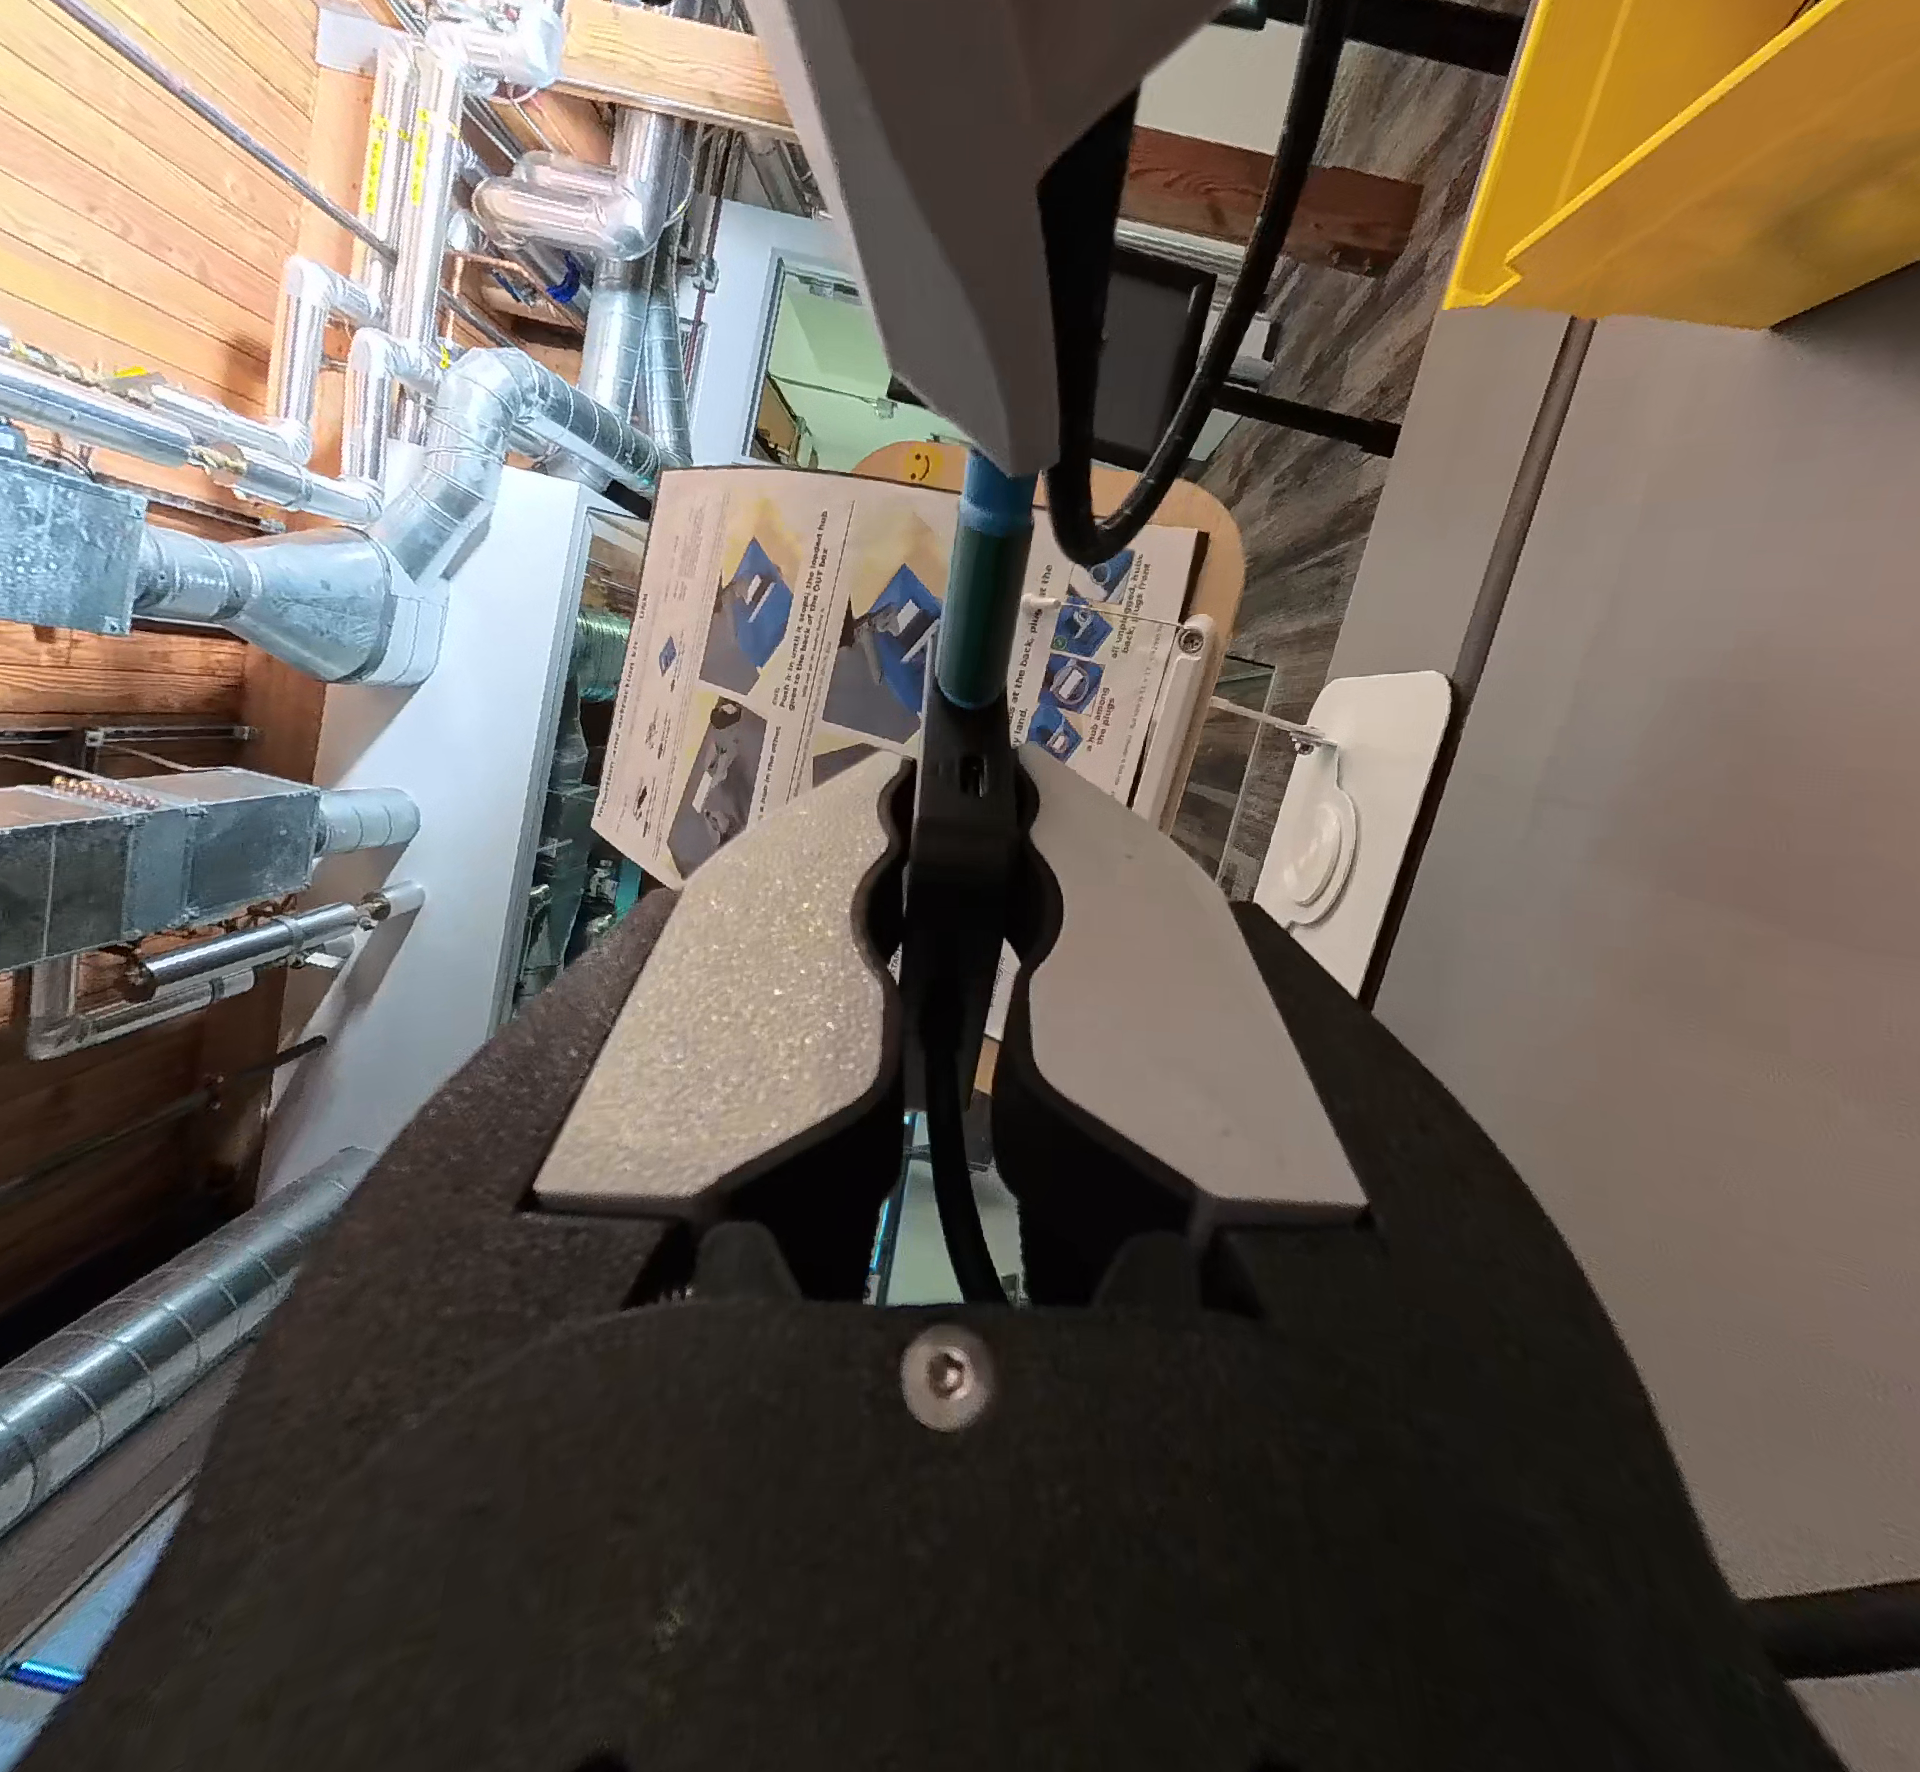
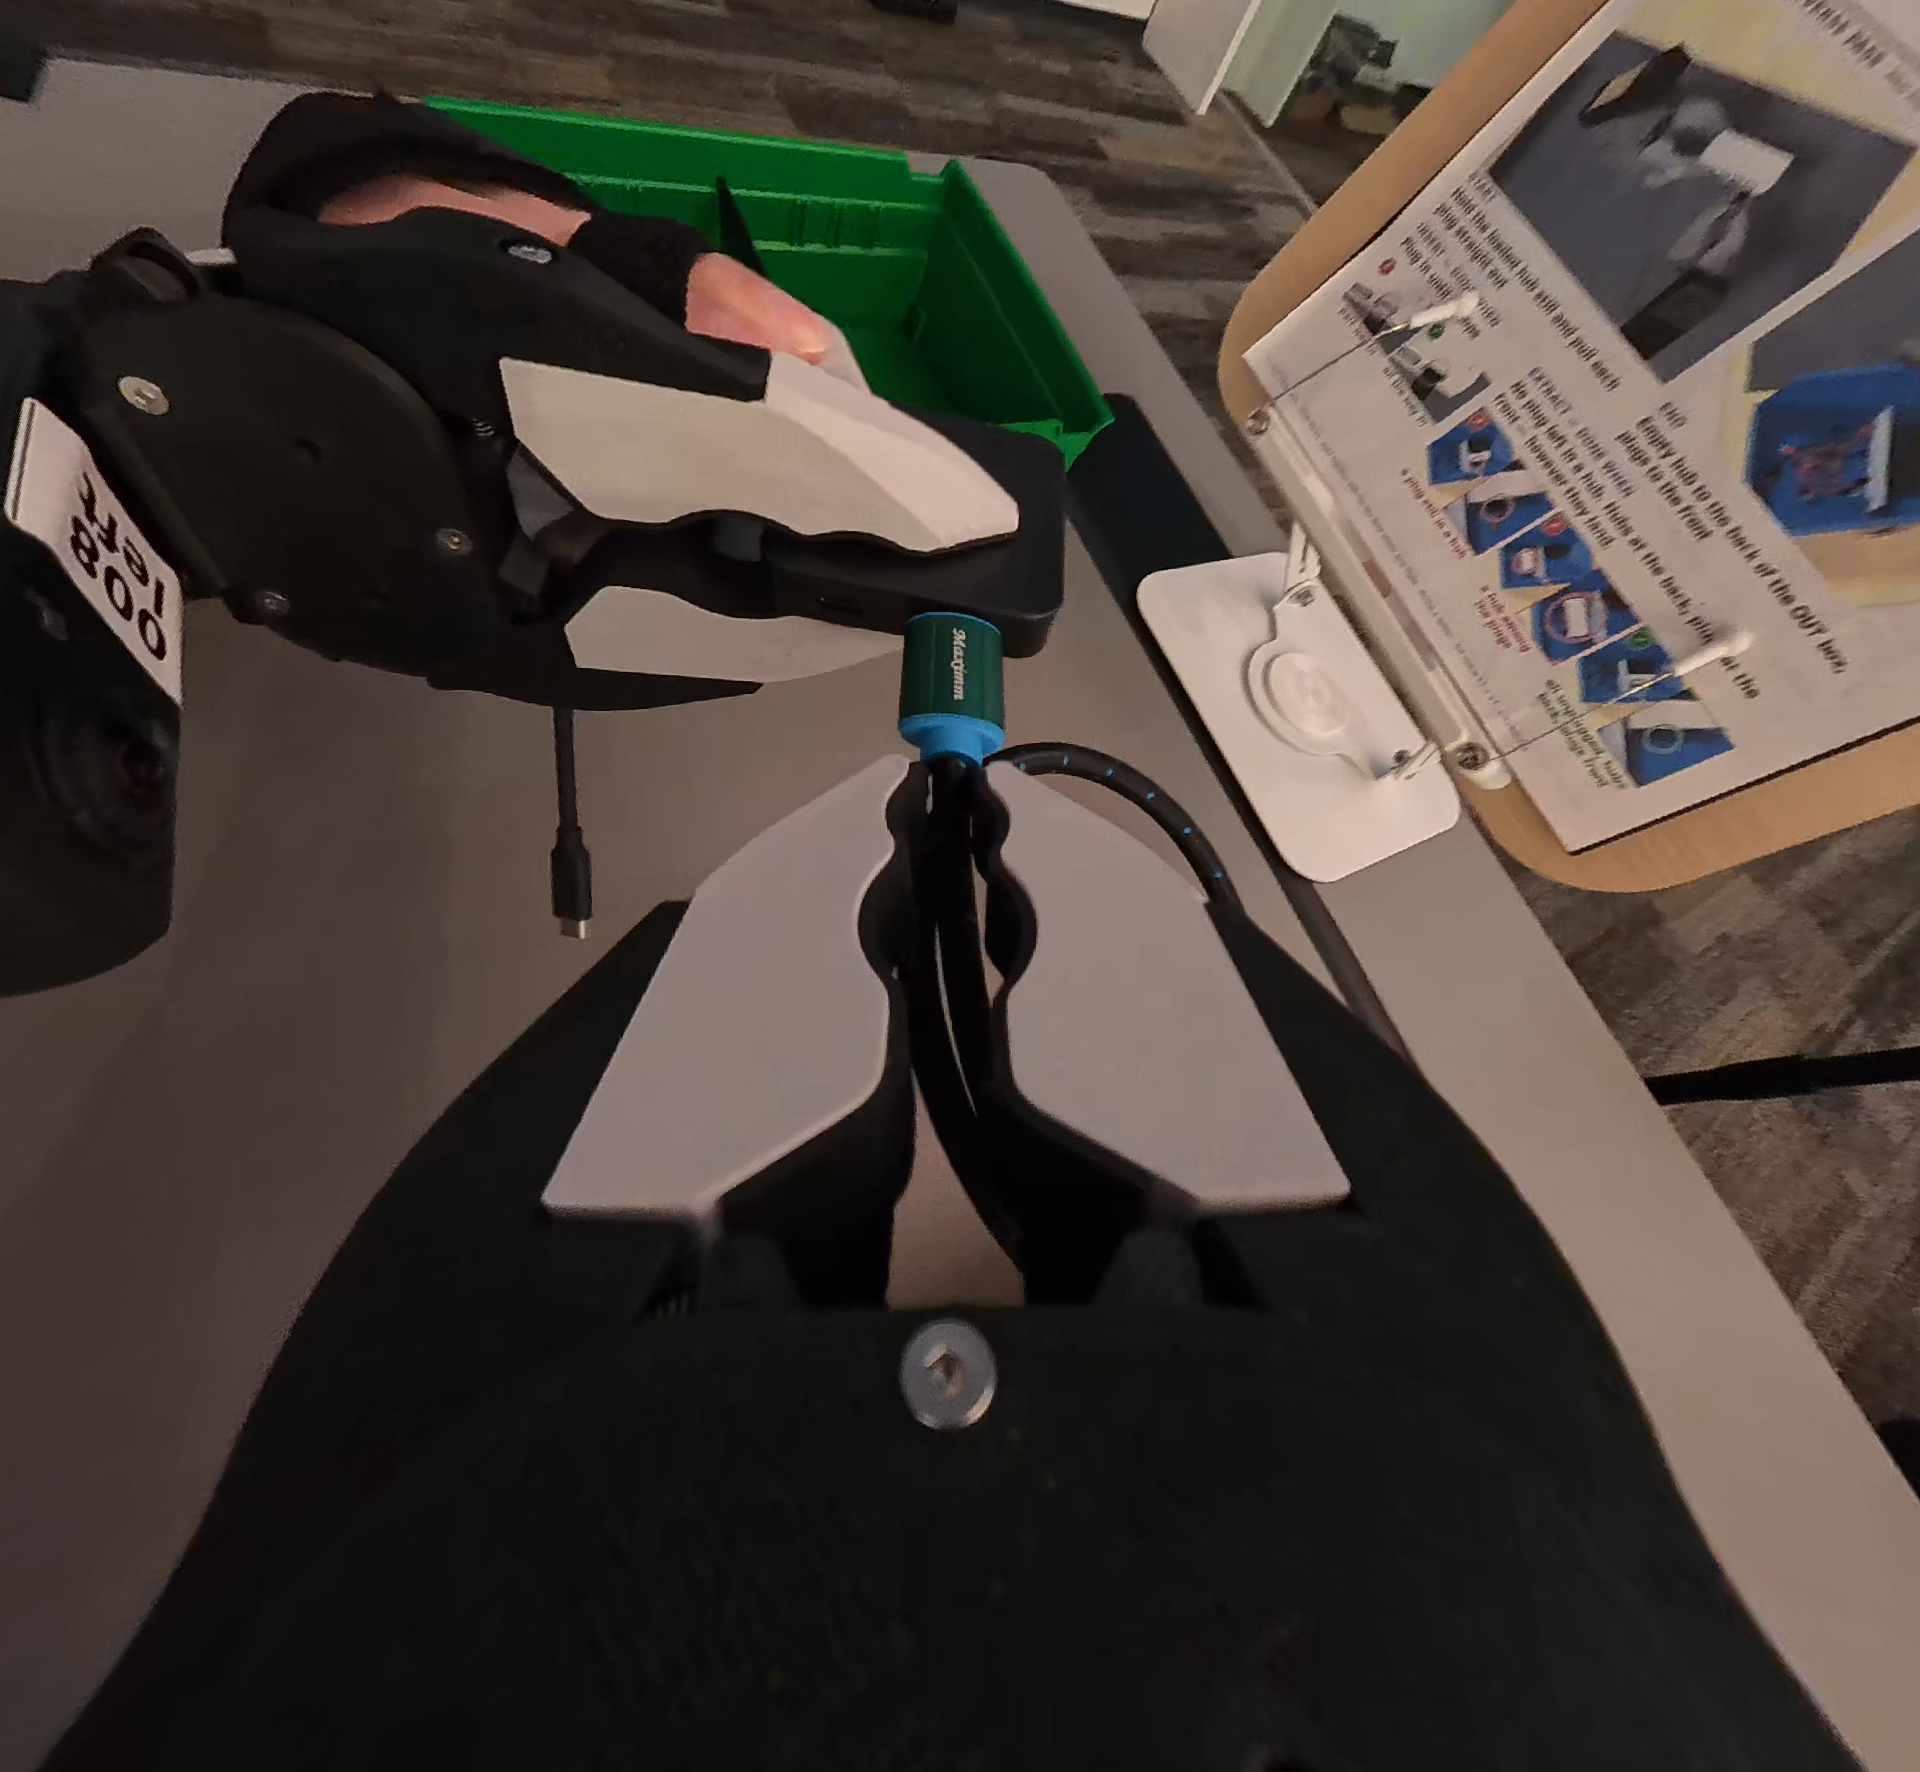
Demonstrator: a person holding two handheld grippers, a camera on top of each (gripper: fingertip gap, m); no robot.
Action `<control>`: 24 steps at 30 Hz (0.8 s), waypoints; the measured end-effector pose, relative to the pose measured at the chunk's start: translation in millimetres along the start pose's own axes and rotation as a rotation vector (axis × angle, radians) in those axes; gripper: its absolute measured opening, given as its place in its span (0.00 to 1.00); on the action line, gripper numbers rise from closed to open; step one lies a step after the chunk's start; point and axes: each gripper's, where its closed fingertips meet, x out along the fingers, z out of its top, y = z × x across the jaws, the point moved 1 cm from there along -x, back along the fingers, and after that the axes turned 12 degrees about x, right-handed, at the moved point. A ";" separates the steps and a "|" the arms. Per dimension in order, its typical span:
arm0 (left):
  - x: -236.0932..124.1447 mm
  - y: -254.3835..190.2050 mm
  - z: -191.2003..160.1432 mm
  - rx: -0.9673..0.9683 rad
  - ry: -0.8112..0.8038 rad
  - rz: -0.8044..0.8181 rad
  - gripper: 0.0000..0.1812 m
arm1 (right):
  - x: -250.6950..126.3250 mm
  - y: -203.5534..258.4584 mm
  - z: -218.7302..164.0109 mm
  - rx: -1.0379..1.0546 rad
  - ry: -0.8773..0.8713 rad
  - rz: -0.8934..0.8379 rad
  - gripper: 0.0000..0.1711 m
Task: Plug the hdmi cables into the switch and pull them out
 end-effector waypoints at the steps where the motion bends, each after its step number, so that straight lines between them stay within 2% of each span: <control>1: 0.2 0.0 -1.1 -0.001 0.002 -0.002 0.08 | 1.0 -0.4 0.8 -0.013 -0.008 -0.011 0.04; 17: 2.7 1.4 -11.6 0.053 0.062 0.017 0.08 | 7.6 -5.5 3.1 -0.035 -0.034 -0.053 0.06; 20: 5.9 3.1 -28.3 0.028 0.124 0.010 0.08 | 0.4 -10.9 14.2 -0.119 -0.095 -0.146 0.13; 24: 6.7 10.0 -52.6 -0.058 0.166 -0.004 0.08 | -7.5 5.5 31.6 -0.286 -0.210 -0.175 0.14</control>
